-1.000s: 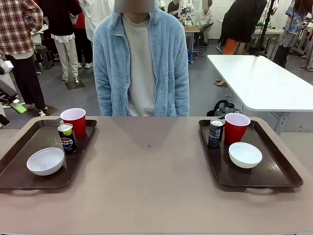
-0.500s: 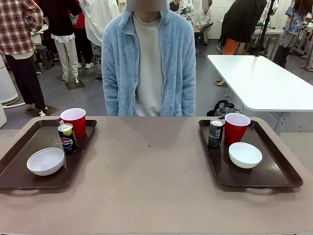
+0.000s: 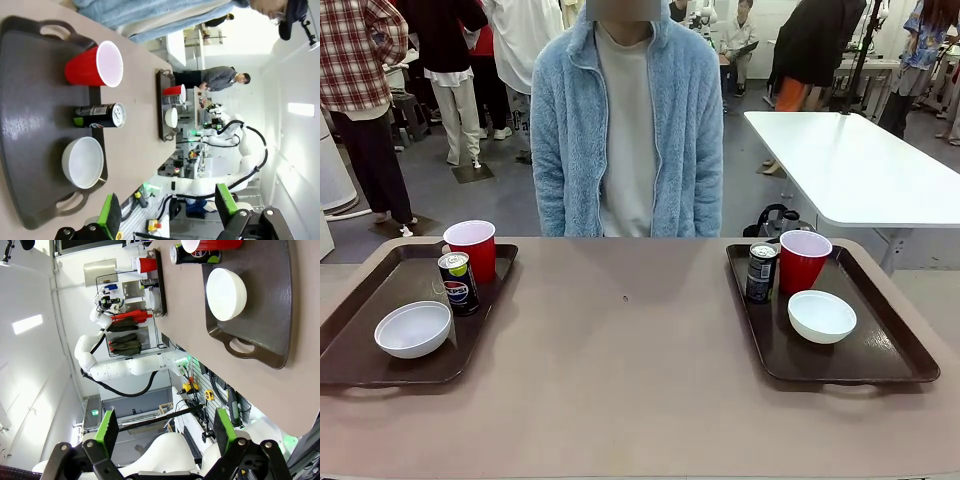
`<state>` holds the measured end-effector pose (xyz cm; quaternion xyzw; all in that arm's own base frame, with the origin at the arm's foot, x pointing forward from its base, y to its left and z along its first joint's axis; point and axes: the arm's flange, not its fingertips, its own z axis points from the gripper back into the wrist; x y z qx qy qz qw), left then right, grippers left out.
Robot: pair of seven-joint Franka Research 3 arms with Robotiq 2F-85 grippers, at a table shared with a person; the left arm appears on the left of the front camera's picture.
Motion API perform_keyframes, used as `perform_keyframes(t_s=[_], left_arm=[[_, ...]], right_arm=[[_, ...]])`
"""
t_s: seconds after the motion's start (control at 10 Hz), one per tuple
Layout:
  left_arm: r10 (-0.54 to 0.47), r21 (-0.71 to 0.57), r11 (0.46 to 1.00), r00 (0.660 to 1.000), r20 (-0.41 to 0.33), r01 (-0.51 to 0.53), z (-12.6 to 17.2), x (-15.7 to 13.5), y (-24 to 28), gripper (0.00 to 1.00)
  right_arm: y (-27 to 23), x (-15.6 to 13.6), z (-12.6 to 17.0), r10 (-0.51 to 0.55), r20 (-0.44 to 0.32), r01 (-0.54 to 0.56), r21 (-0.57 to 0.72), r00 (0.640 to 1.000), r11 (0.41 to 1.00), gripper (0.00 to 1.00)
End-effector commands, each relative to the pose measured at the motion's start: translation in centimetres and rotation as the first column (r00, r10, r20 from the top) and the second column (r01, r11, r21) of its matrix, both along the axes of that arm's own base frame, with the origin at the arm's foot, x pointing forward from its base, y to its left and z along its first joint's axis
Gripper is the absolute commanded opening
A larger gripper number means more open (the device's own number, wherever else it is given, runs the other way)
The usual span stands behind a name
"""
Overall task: Prepare tableware on both trays.
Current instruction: Pick up a Picnic Bowl from the table and place it on a Handle tray.
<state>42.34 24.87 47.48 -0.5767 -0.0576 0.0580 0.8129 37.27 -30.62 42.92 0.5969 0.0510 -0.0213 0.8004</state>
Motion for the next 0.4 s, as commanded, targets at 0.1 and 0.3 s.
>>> perform_keyframes(t_s=[0.1, 0.3], left_arm=[[0.007, -0.007, 1.000, 1.000, 0.007, -0.006, -0.36, -0.36, 0.28, 1.00], [0.007, -0.007, 1.000, 1.000, 0.007, -0.006, -0.36, -0.36, 0.28, 1.00]], right_arm=[[0.14, -0.10, 0.19, 0.002, -0.006, -0.002, -0.002, 1.000, 1.000, 1.00], [0.14, -0.10, 0.19, 0.002, -0.006, -0.002, -0.002, 1.000, 1.000, 1.00]])
